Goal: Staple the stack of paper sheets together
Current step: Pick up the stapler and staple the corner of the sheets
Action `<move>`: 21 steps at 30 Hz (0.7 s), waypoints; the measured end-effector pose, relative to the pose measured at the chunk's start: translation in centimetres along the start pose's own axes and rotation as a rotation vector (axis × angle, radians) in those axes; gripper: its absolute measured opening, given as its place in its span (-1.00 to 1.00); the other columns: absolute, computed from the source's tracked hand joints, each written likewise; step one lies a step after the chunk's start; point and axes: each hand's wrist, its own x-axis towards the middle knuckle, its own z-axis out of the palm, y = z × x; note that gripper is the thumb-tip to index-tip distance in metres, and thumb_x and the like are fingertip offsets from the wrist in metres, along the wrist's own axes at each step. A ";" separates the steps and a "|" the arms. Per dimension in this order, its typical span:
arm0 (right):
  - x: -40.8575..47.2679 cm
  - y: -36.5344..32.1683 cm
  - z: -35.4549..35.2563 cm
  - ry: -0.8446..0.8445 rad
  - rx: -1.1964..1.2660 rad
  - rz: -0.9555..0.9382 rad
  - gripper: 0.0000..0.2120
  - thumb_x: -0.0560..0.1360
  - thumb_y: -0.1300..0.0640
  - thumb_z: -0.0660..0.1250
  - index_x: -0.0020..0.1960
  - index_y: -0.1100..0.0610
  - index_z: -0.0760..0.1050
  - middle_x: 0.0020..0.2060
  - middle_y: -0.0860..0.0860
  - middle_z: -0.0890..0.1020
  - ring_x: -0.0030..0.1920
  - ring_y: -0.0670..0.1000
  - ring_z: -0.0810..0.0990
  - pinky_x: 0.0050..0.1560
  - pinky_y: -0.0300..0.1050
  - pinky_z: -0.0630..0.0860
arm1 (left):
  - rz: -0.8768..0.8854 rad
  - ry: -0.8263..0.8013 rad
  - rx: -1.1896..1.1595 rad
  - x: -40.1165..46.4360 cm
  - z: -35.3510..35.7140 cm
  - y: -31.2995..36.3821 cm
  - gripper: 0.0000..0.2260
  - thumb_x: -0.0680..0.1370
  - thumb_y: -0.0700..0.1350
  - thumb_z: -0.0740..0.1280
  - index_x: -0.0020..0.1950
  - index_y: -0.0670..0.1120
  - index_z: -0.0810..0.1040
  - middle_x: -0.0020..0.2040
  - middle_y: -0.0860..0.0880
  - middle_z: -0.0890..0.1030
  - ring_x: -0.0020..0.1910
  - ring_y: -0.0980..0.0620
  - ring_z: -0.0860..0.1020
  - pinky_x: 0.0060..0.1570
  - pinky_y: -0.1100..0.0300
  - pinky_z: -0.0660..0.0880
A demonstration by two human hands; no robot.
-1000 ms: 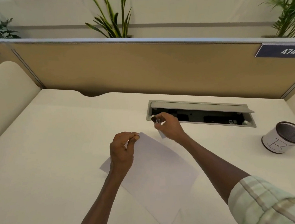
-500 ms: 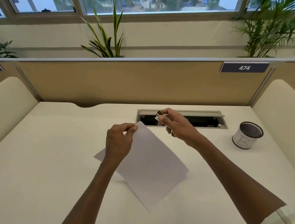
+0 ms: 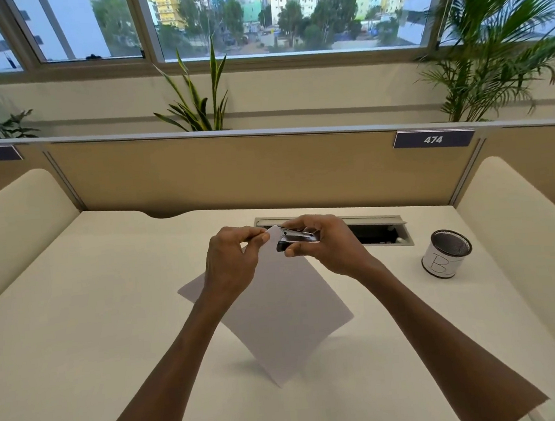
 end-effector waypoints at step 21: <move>-0.5 -1.4 -0.8 0.069 0.112 -0.082 -0.68 0.37 0.20 0.55 0.11 0.17 0.68 -0.03 0.03 0.74 -0.05 -0.09 0.67 0.07 -0.10 0.60 | 0.125 0.032 -0.098 -0.1 -0.3 2.4 -0.84 0.49 -0.20 0.43 0.06 -0.10 0.70 -0.13 0.13 0.62 -0.06 0.09 0.56 -0.13 0.57 0.38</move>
